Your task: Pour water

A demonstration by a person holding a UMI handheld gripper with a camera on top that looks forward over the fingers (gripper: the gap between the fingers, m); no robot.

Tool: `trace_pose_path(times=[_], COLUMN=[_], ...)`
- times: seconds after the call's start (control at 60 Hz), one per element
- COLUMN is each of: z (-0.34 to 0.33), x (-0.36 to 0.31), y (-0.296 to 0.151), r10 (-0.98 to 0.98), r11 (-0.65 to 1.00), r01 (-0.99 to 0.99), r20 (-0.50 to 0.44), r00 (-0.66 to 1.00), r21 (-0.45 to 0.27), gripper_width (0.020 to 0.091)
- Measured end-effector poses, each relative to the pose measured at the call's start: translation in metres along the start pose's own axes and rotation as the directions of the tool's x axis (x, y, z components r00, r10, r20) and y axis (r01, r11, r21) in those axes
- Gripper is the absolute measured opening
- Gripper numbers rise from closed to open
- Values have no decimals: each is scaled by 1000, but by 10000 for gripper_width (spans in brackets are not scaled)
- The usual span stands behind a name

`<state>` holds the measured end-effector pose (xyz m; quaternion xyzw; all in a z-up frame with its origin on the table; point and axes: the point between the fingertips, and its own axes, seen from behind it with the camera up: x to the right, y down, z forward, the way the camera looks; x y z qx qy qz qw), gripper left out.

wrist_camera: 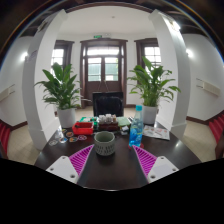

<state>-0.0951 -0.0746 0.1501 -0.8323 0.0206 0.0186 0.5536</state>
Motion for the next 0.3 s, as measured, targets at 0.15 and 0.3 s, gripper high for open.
trace_pose_path(times=[0.15,0.3], z=[-15,-17], x=[-20,-29], y=[-13,-16], r10=[-27,-35], r11=[999,999], r01=[26,32], r20=[61,91], r00=[998,995], r21=[25,38], gripper_width=[733,731])
